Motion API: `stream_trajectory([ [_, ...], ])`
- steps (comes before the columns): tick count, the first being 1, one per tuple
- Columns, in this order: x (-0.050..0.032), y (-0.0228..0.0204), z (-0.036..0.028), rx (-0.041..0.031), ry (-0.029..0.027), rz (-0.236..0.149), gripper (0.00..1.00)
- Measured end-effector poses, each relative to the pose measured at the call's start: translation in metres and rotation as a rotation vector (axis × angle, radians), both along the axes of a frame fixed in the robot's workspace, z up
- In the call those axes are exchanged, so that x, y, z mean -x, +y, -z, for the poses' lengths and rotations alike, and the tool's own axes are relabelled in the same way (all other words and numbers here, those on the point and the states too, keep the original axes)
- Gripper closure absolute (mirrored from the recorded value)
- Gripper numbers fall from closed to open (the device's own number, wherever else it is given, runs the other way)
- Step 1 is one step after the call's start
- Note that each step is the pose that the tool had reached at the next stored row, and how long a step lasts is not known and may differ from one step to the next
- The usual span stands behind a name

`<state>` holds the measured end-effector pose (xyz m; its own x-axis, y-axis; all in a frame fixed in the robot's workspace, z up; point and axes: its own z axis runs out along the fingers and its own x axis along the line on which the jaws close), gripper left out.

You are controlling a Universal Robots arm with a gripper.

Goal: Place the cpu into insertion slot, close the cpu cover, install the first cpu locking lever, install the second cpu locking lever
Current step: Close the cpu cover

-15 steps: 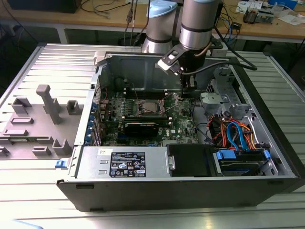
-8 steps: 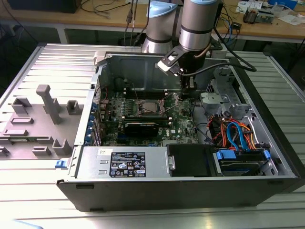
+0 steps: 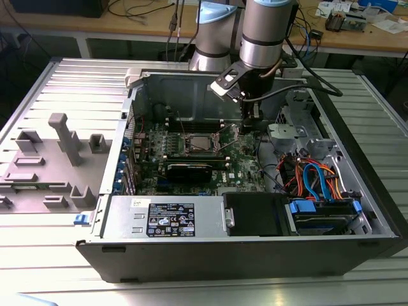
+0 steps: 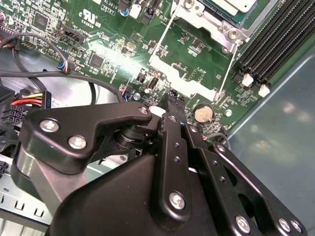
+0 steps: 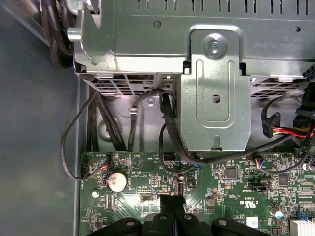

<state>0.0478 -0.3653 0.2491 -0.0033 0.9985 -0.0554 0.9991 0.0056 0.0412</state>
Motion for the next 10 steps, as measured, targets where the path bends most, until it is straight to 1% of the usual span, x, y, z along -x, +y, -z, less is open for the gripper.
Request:
stream_trajectory([
  [4, 0.0014, 0.0000, 0.0001, -0.0001, -0.0002, 0.000, 0.89],
  [5, 0.0031, 0.0000, 0.0000, 0.0000, -0.0008, 0.000, 0.89],
  [7, 0.0065, 0.0000, 0.0000, 0.0000, -0.0034, 0.000, 0.89],
  [10, 0.0092, 0.0000, 0.0000, 0.0001, -0.0066, 0.000, 0.89],
])
